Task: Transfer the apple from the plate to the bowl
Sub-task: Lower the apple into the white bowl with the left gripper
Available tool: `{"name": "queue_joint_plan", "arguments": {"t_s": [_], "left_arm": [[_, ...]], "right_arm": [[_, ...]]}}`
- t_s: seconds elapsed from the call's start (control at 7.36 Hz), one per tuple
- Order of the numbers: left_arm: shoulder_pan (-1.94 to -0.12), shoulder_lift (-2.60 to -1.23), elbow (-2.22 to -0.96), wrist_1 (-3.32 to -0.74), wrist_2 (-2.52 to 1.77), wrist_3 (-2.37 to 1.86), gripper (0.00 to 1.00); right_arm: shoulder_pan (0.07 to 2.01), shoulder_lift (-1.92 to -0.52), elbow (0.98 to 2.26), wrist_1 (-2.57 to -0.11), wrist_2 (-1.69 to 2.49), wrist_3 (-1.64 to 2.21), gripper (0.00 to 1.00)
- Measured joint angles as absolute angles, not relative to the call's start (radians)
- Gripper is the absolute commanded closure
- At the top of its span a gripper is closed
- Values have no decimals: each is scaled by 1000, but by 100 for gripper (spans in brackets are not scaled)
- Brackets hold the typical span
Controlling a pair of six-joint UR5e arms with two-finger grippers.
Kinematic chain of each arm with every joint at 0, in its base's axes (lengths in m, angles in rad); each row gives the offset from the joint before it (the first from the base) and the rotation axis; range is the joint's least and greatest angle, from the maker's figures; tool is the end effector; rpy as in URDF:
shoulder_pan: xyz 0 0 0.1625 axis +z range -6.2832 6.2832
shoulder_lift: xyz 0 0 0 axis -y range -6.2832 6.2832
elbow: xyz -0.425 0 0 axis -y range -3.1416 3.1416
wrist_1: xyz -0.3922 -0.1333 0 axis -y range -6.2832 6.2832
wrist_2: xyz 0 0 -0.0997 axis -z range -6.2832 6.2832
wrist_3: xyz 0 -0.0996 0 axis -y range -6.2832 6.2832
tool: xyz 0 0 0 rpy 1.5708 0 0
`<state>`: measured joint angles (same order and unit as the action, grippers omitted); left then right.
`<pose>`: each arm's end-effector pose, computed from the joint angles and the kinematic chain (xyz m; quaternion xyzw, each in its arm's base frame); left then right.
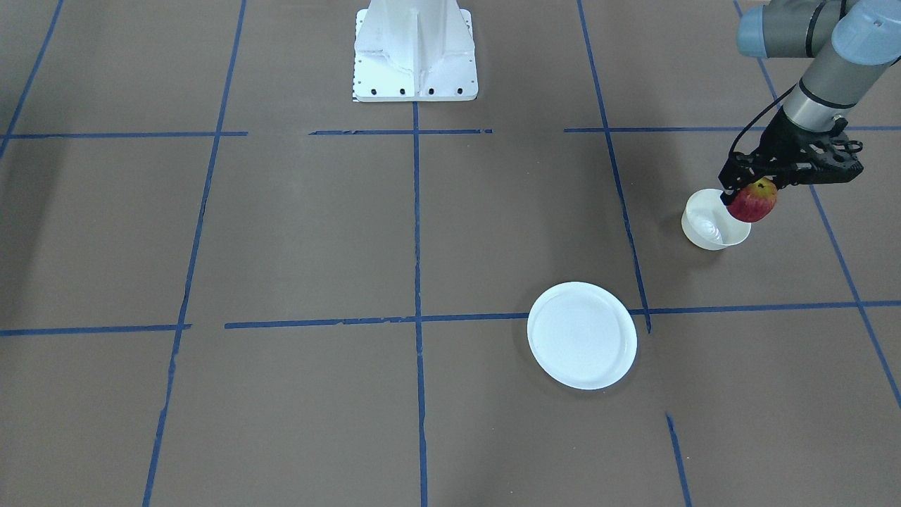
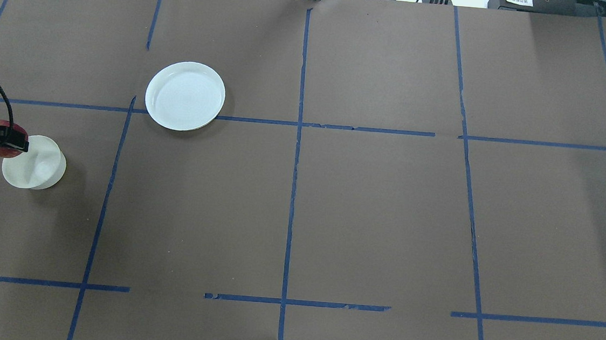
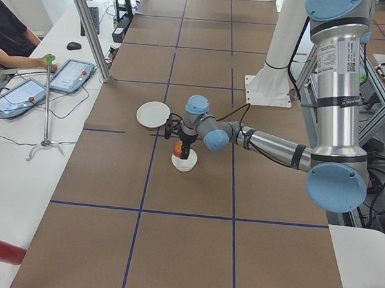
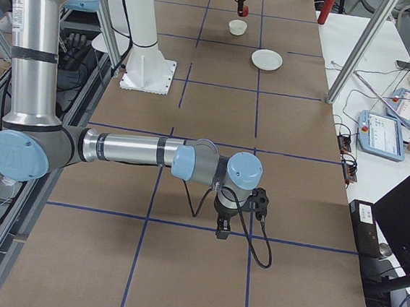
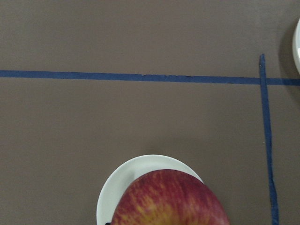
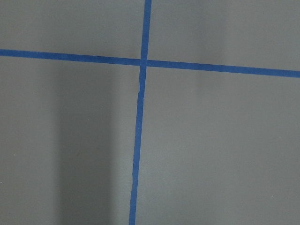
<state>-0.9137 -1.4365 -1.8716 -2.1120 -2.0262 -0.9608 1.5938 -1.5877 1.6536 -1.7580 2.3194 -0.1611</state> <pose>0.2124 -0.4219 0.5218 0.0798 0.3904 -0.0609 0.9151 0.0764 -0.4727 0.6461 -0.0226 -0.3686 -0.0420 0.9284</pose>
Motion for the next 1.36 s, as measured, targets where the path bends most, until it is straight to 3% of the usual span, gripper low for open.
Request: {"name": "queue_joint_plan", "arguments": {"t_s": [0.81,0.95,1.09,1.36], "left_arm": [[-851,-1465,-1794,-2162,-2006,-1007,100],[-847,-1467,-1787,-2162,-2006,-1005,44],[-845,-1467,-1785,-2162,-2006,-1003,0],[-844,-1468,-1784,-2161,-2006,-1000,0]], "right_arm": [[1594,-1588,1654,-1758,2319,-161,0],[1594,-1588,1654,-1758,2319,-161,0],[1594,-1588,1654,-1758,2319,-161,0],[1594,-1588,1654,-1758,2319,-161,0]]}}
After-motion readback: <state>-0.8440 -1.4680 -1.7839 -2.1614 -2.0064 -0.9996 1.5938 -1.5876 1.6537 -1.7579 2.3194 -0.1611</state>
